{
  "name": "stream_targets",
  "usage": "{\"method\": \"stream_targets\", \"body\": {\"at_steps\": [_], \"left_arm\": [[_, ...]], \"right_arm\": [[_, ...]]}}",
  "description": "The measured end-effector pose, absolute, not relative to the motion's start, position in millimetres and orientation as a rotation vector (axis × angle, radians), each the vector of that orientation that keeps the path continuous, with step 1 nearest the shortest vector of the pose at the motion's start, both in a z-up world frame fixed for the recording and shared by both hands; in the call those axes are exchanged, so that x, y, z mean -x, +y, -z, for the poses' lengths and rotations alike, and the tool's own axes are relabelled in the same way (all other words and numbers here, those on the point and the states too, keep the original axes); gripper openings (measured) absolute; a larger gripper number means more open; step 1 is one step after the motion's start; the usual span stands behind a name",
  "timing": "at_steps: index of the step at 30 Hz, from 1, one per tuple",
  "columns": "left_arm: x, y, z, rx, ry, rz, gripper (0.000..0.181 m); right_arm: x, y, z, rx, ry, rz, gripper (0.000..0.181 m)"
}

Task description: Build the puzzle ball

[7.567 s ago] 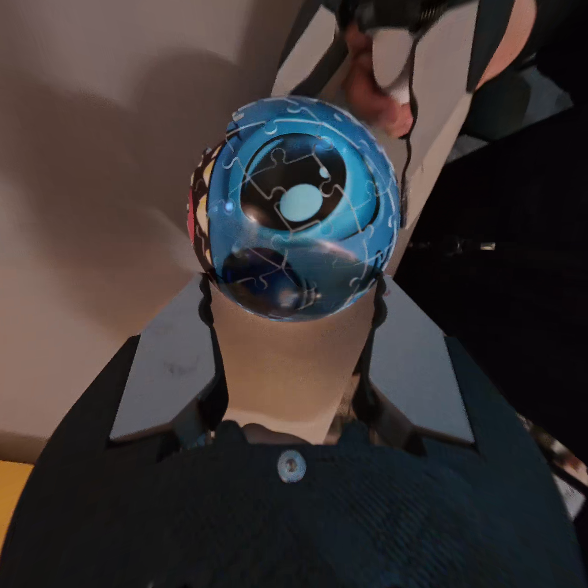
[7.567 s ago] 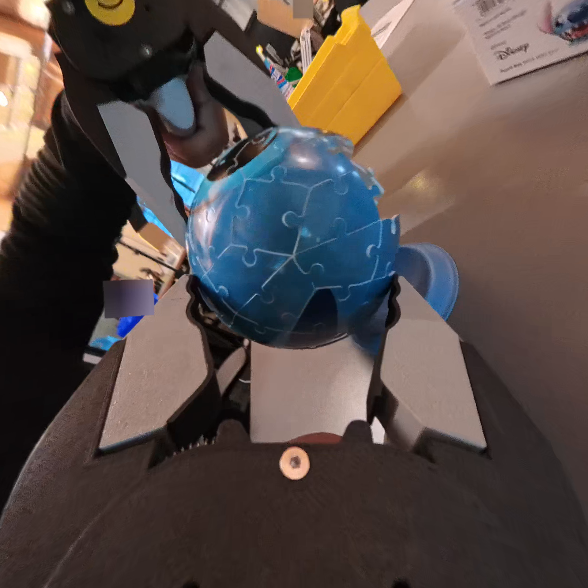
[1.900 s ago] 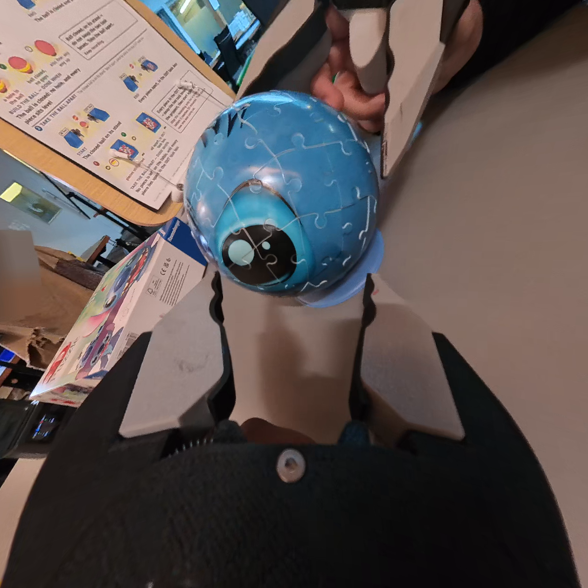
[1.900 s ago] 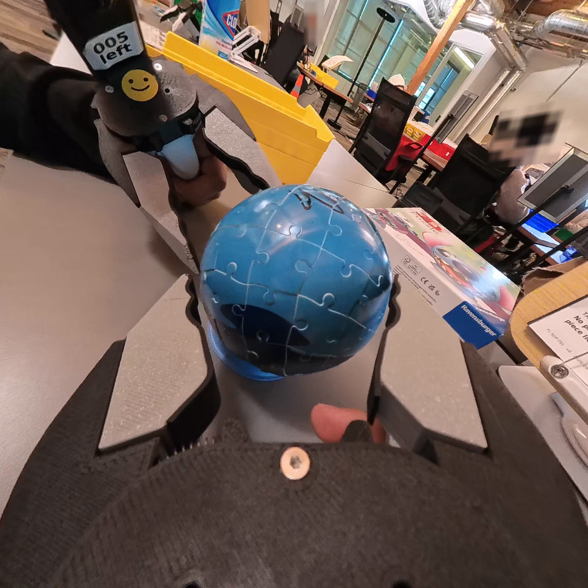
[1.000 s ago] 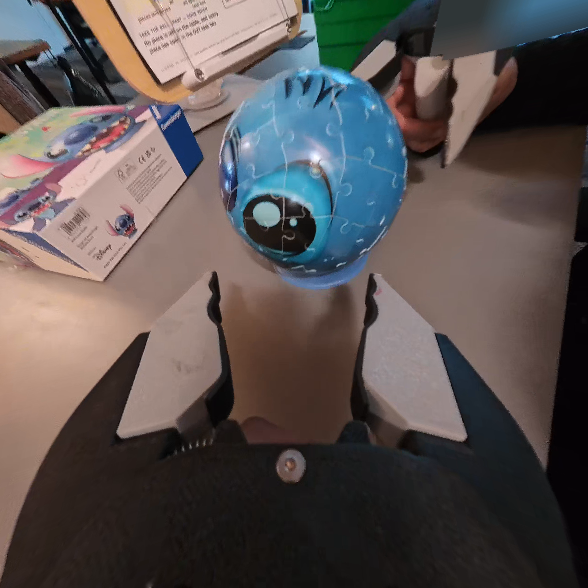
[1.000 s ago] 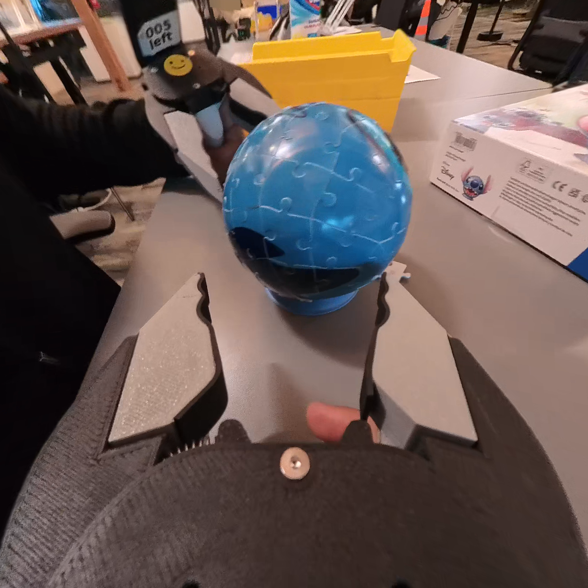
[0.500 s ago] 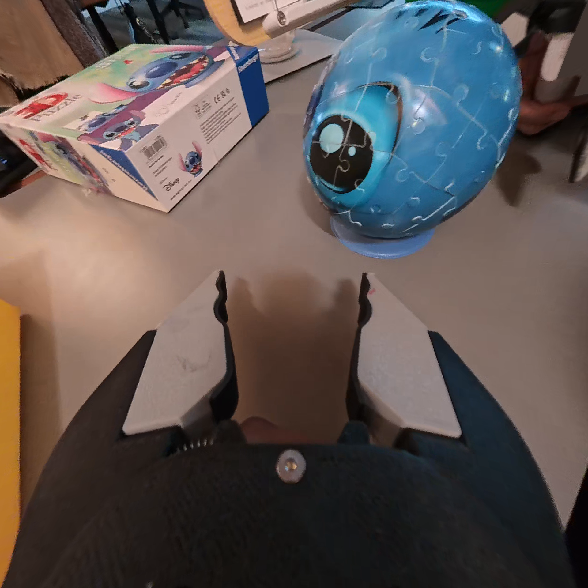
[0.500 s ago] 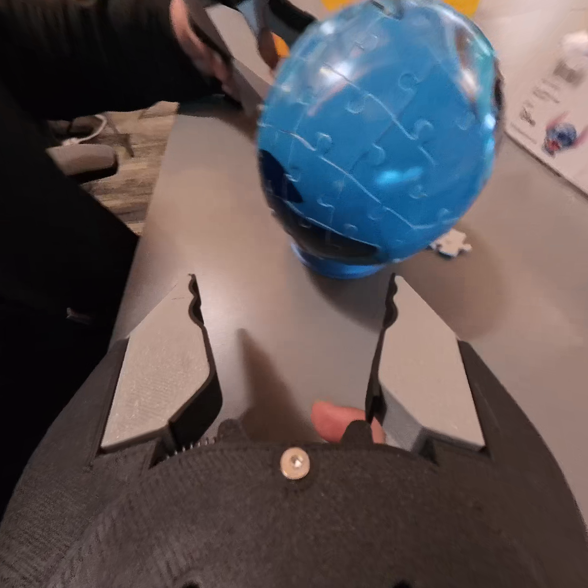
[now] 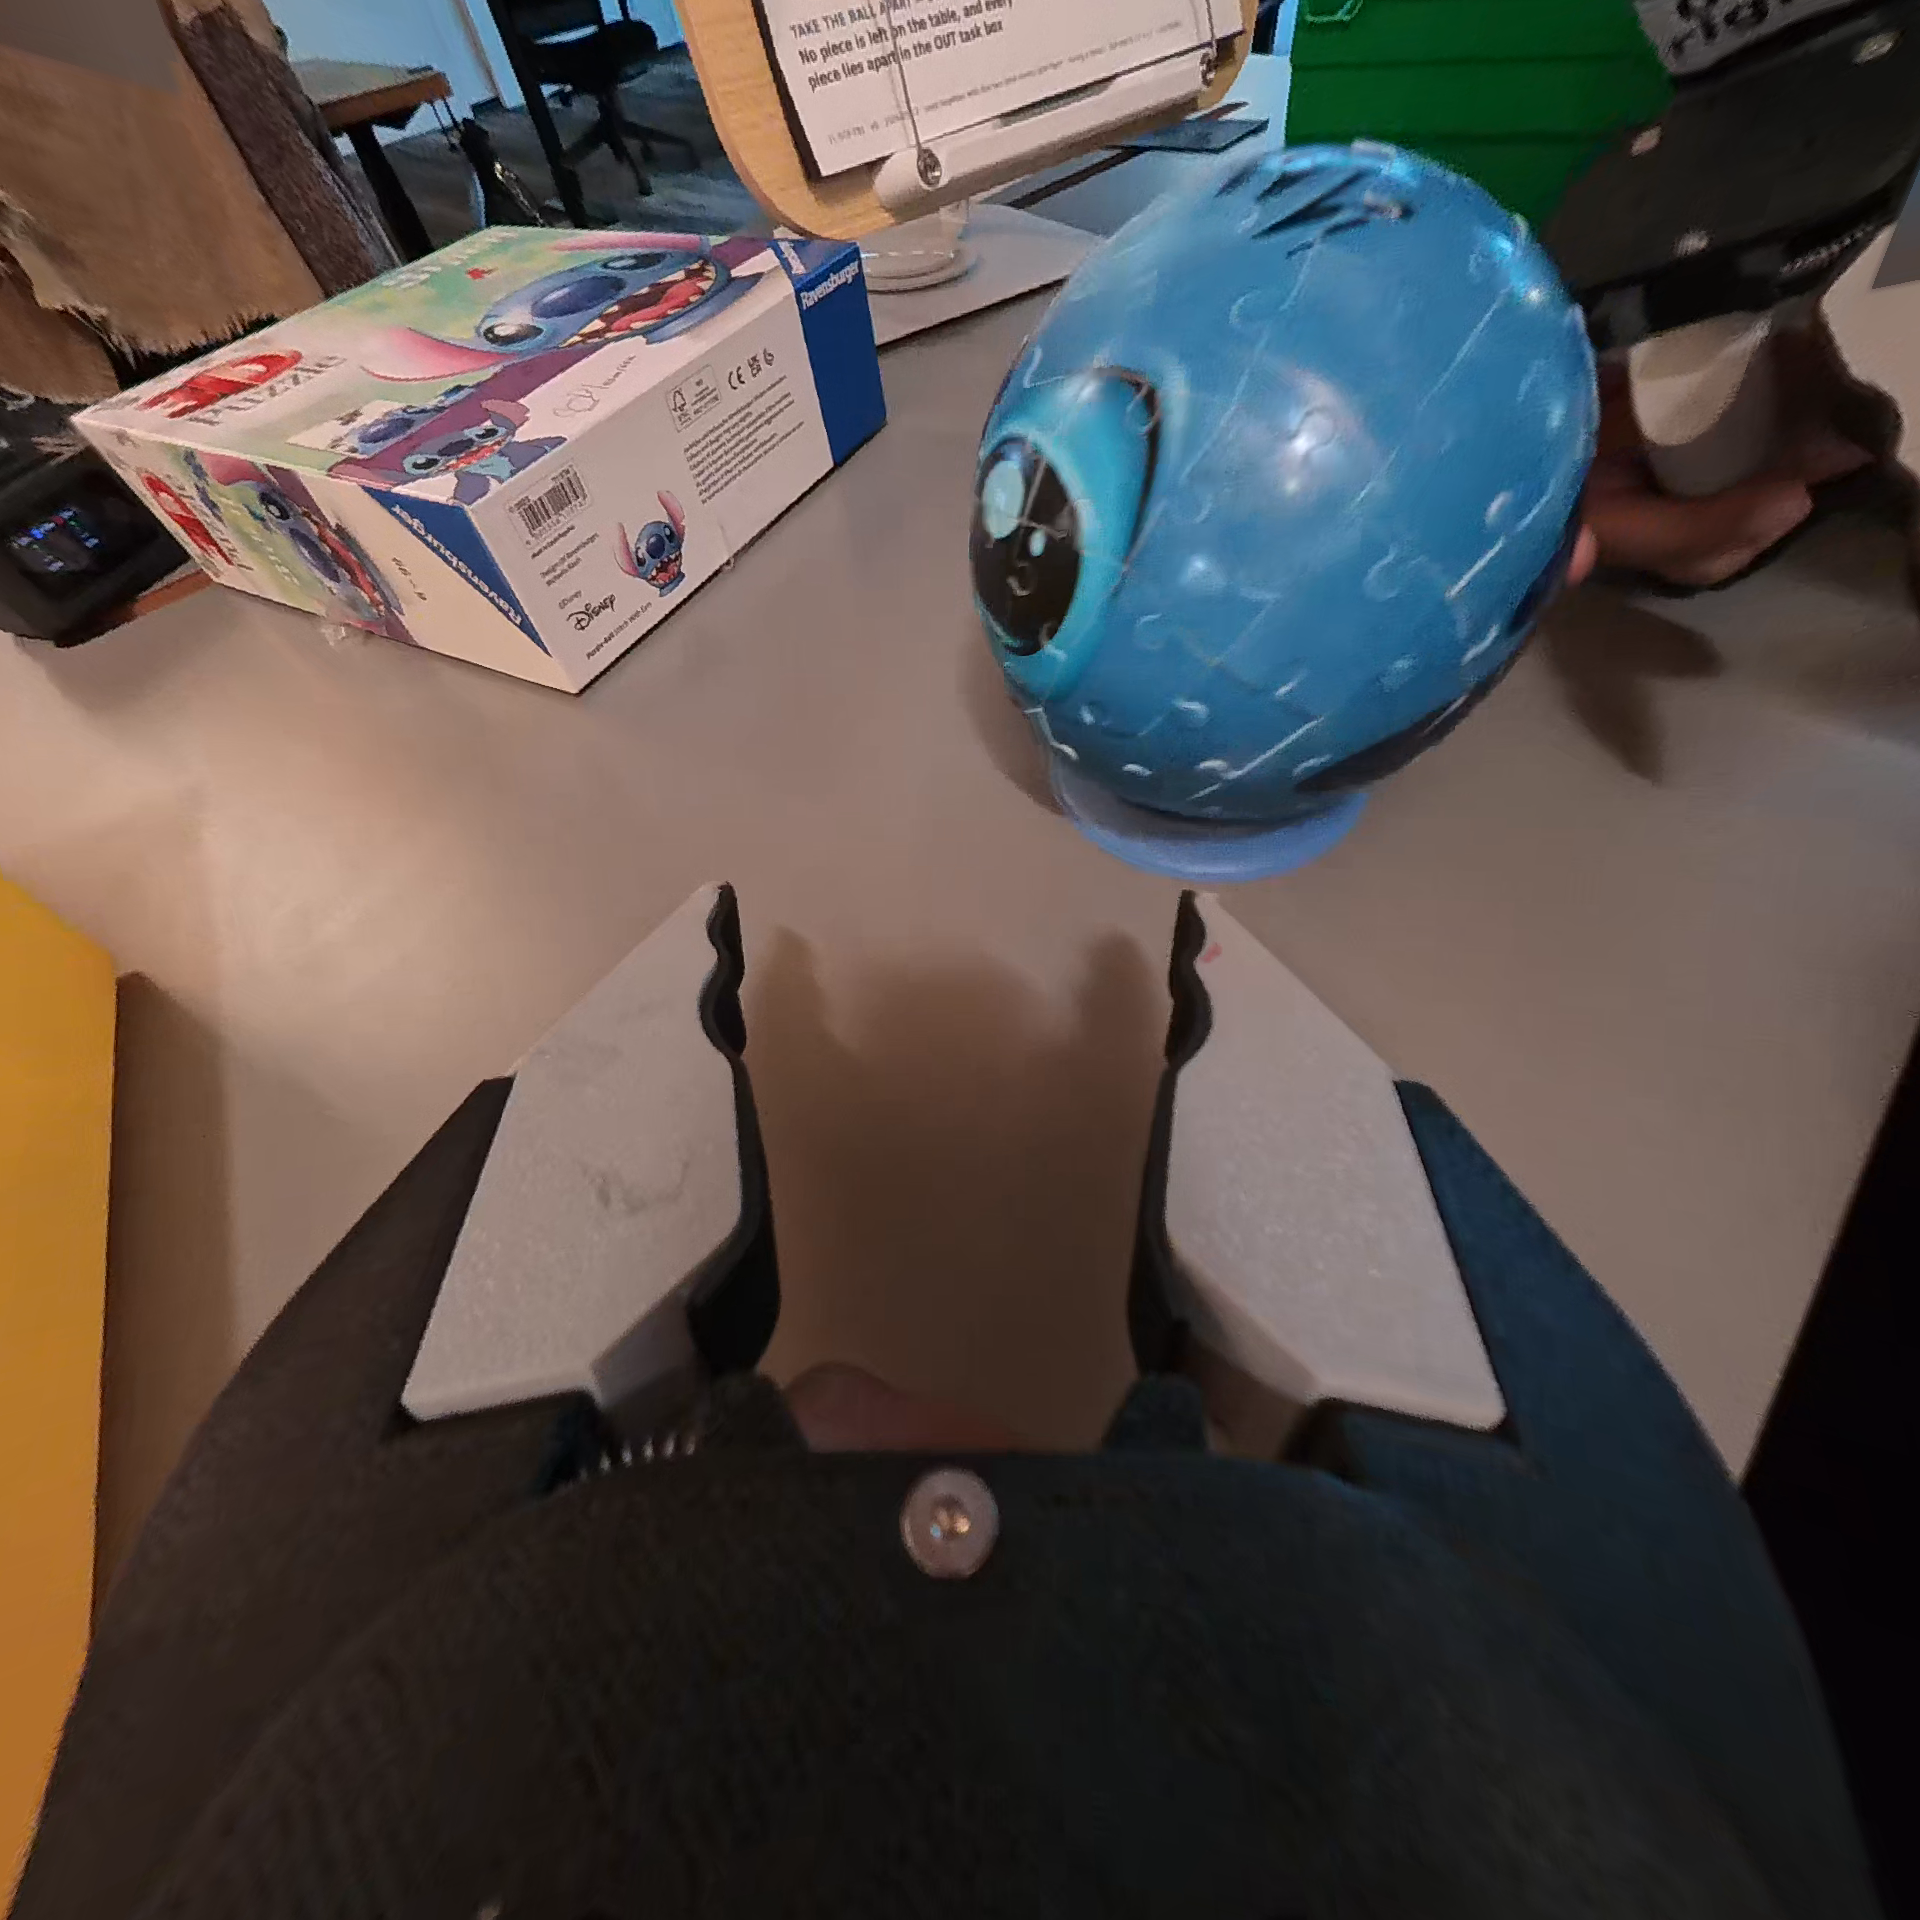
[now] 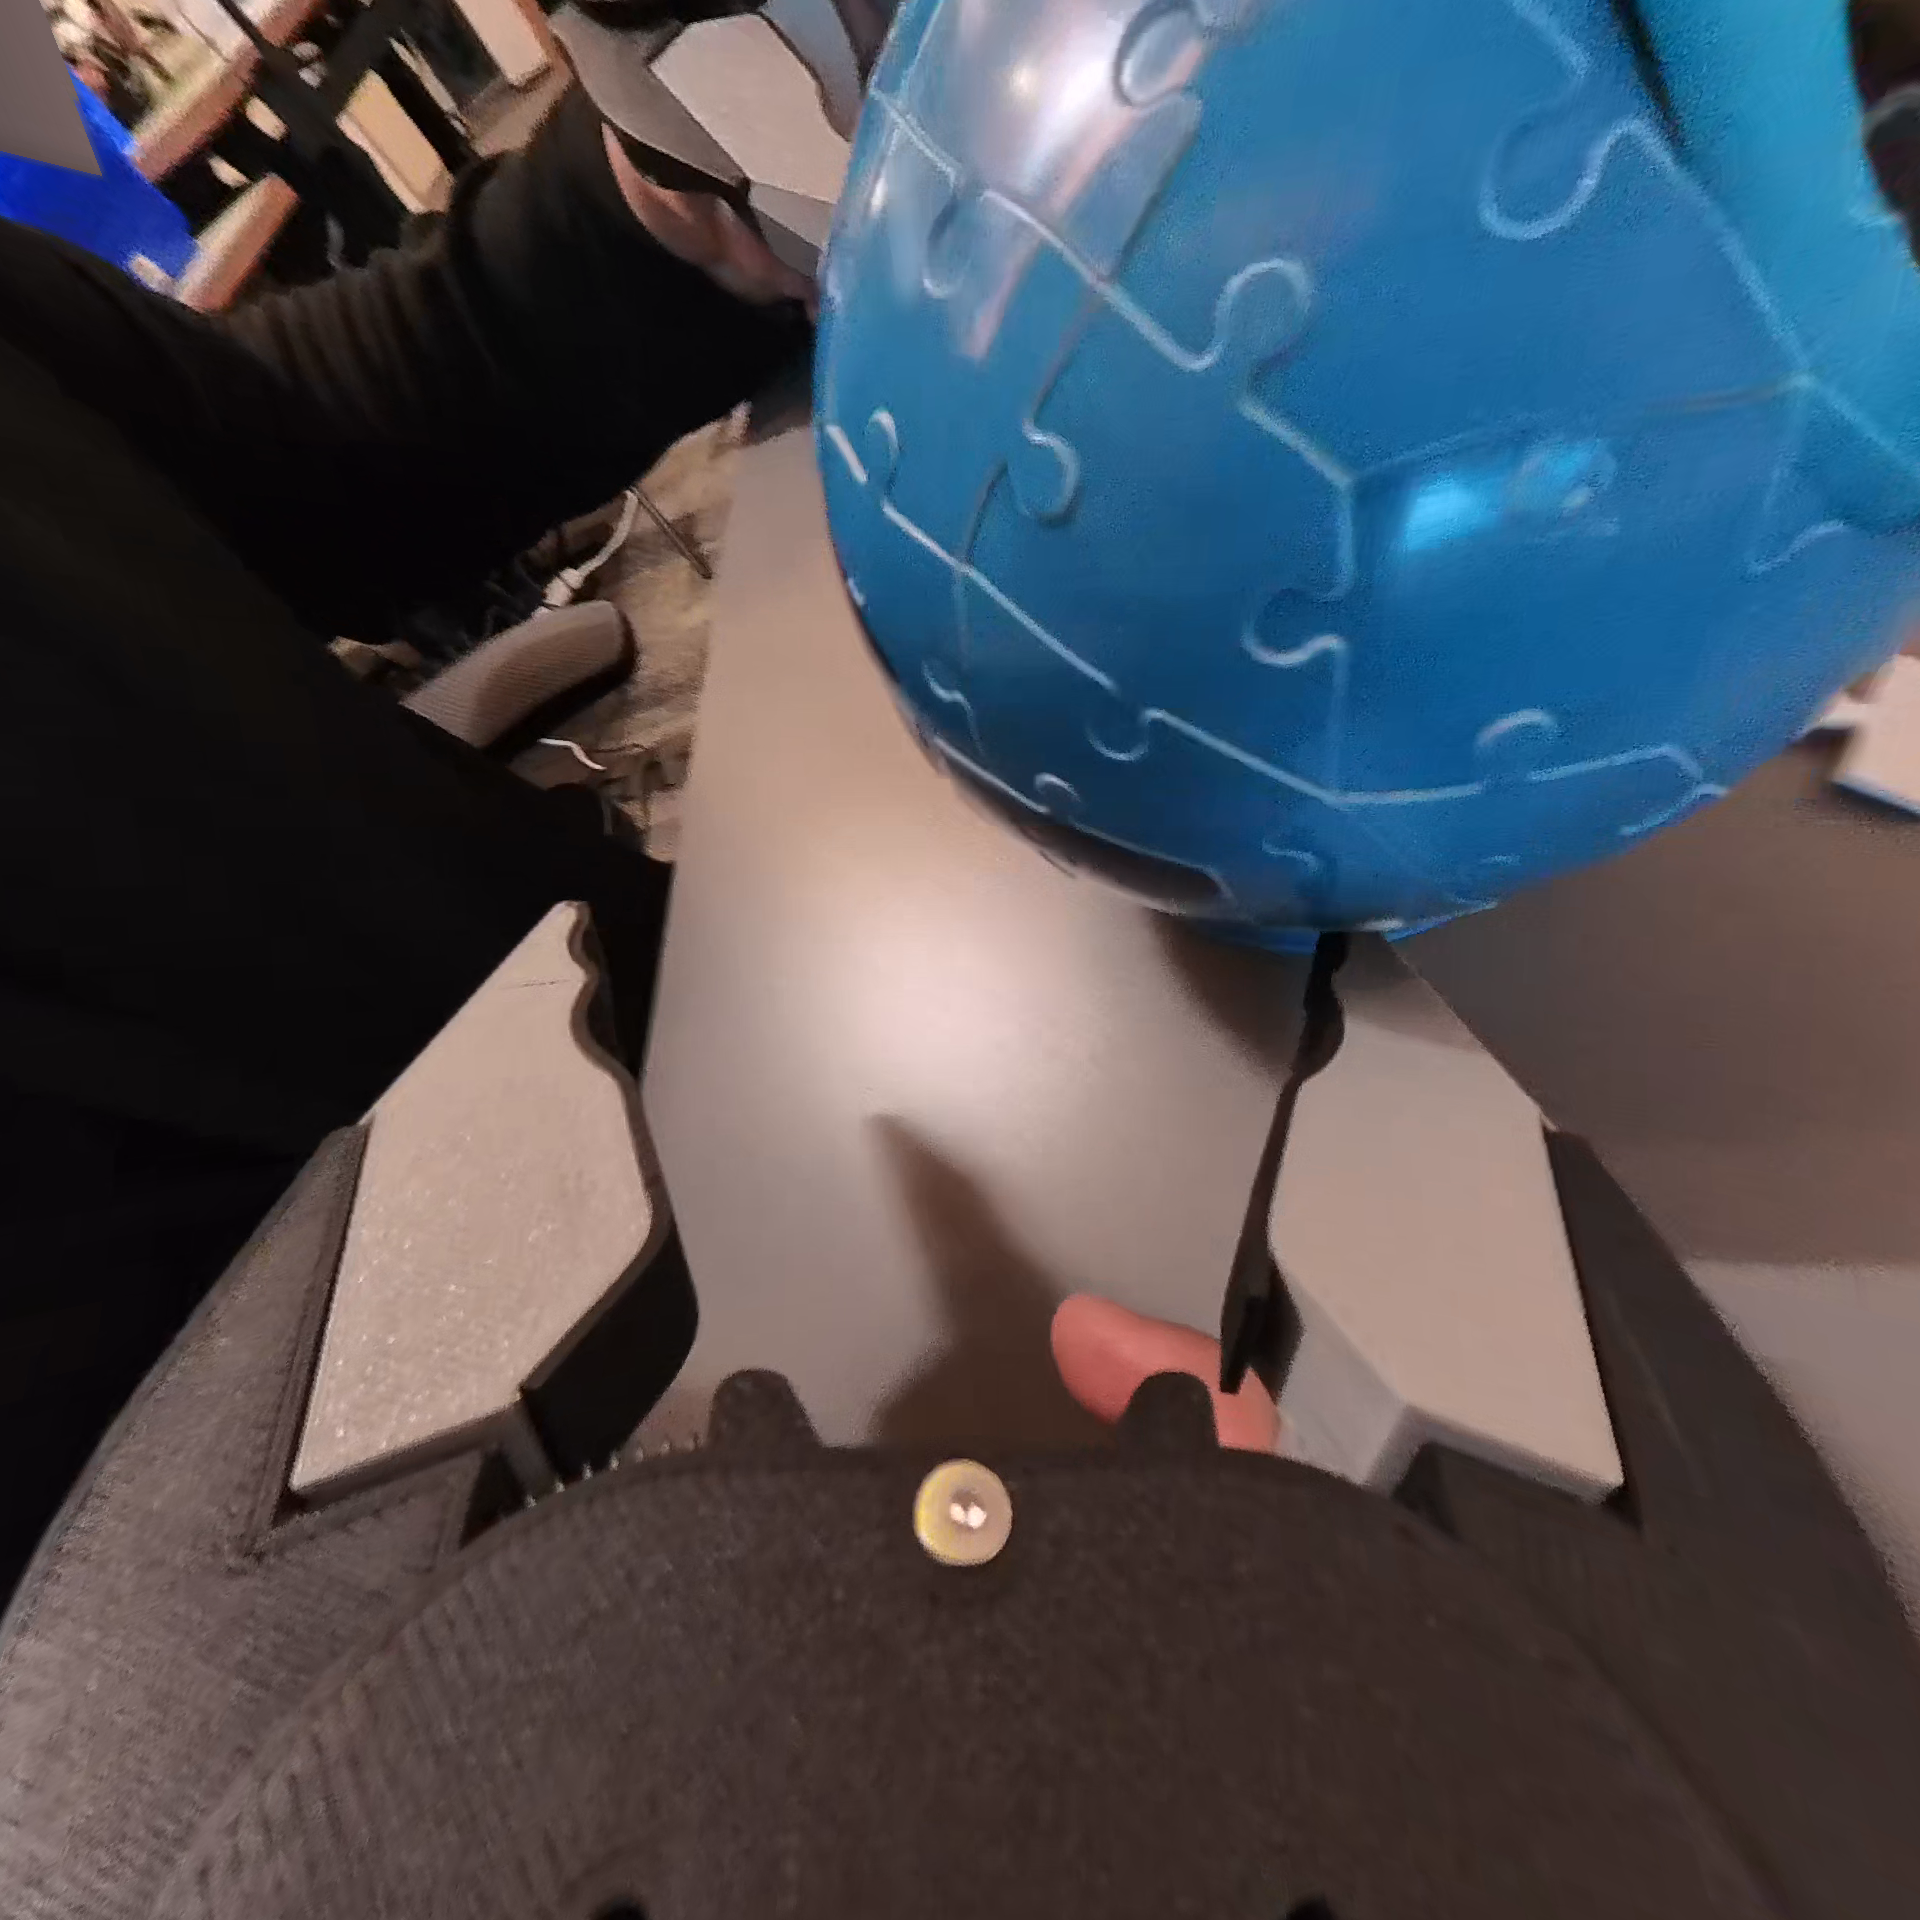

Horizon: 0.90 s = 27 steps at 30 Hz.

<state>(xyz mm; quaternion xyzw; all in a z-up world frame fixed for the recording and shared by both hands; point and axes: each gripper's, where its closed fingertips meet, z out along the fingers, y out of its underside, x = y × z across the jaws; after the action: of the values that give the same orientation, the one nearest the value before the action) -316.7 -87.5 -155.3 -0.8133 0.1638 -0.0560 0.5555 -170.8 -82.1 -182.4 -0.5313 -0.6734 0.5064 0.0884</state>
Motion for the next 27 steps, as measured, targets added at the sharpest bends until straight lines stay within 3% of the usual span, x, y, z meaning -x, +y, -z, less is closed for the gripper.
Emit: {"method": "stream_targets", "body": {"at_steps": [7, 13, 19, 27], "left_arm": [[326, -103, 146, 1.871, 0.324, 0.169, 0.081], [302, -118, 158, 1.933, 0.437, 0.143, 0.089], [275, -106, 166, 1.985, 0.449, 0.205, 0.091], [281, -105, 166, 1.992, 0.402, 0.201, 0.085]], "right_arm": [[167, -117, 180, 1.493, -2.111, -1.561, 0.123], [168, -54, 188, 1.522, -1.988, -1.293, 0.116], [194, -54, 187, 1.511, -2.0, -1.312, 0.129], [188, -88, 190, 1.528, -2.054, -1.361, 0.128]]}}
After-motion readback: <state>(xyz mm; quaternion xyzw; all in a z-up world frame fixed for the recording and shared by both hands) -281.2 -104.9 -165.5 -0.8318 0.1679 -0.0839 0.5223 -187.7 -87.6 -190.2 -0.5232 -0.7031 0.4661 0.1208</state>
